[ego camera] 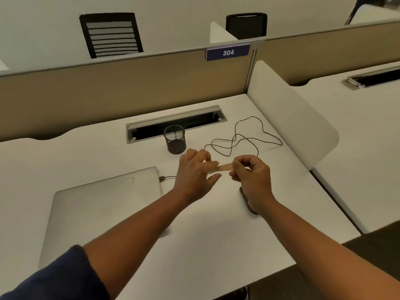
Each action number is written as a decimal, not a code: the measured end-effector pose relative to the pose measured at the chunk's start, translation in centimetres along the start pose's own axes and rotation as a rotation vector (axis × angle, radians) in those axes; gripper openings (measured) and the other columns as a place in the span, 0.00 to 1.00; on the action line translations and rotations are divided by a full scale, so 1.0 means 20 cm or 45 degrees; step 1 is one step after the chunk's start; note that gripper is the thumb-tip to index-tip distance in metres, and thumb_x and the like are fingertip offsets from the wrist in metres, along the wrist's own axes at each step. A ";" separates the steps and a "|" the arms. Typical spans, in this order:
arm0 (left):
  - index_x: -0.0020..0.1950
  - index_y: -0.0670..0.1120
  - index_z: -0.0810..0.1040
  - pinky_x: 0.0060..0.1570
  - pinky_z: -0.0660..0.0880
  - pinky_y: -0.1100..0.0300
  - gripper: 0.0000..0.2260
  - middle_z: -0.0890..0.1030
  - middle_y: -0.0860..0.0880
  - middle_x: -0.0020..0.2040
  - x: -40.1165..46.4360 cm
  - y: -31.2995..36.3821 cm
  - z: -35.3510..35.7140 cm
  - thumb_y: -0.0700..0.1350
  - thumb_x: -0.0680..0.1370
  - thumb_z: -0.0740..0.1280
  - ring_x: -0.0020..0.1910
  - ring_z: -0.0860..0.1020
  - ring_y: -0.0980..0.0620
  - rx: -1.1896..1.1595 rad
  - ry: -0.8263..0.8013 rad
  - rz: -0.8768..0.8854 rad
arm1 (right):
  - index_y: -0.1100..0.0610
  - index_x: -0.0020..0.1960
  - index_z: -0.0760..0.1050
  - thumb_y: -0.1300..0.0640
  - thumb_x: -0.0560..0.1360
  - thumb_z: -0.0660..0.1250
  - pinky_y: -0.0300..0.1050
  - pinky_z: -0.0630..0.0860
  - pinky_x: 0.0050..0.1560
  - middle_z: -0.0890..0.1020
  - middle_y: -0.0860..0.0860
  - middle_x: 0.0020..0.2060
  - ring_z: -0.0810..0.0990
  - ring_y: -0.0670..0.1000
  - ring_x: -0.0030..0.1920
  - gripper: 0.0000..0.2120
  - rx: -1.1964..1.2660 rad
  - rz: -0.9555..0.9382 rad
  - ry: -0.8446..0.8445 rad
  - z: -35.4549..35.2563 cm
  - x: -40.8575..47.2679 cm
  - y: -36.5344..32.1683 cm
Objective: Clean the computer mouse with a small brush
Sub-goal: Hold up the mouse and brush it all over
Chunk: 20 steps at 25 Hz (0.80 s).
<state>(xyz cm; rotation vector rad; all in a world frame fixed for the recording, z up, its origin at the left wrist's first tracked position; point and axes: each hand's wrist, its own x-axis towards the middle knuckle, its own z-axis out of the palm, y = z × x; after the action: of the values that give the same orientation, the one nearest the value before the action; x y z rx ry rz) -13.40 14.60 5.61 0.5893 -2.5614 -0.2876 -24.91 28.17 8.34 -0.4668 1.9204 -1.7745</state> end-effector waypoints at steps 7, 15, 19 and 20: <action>0.46 0.51 0.88 0.43 0.63 0.54 0.04 0.81 0.52 0.43 -0.02 0.28 0.16 0.48 0.73 0.80 0.44 0.74 0.47 -0.148 0.011 0.097 | 0.56 0.56 0.82 0.57 0.78 0.73 0.45 0.79 0.42 0.84 0.60 0.47 0.81 0.51 0.41 0.07 0.025 0.156 -0.065 -0.31 -0.16 0.10; 0.72 0.51 0.78 0.60 0.75 0.43 0.31 0.78 0.48 0.63 -0.11 0.43 0.27 0.56 0.70 0.80 0.62 0.74 0.44 -0.275 -0.277 0.089 | 0.54 0.53 0.83 0.60 0.83 0.65 0.42 0.80 0.44 0.85 0.52 0.45 0.81 0.51 0.43 0.08 0.041 0.178 -0.045 -0.50 -0.23 0.25; 0.84 0.57 0.39 0.77 0.59 0.46 0.67 0.56 0.50 0.84 -0.16 0.41 0.39 0.64 0.61 0.83 0.81 0.56 0.47 -0.510 -0.652 -0.345 | 0.57 0.55 0.80 0.58 0.82 0.65 0.44 0.76 0.42 0.83 0.55 0.39 0.79 0.51 0.40 0.06 0.340 0.355 0.129 -0.65 -0.18 0.32; 0.83 0.58 0.35 0.78 0.59 0.44 0.70 0.56 0.49 0.84 -0.18 0.40 0.44 0.64 0.59 0.85 0.81 0.57 0.46 -0.556 -0.681 -0.424 | 0.57 0.54 0.80 0.58 0.82 0.65 0.44 0.76 0.42 0.83 0.55 0.39 0.79 0.51 0.39 0.06 0.392 0.392 0.166 -0.68 -0.17 0.33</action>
<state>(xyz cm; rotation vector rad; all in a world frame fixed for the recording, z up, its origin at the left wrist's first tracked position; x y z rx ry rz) -17.86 24.10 -0.89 0.8506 -2.7350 -1.2291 -29.13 41.94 2.78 0.0518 1.6517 -1.8801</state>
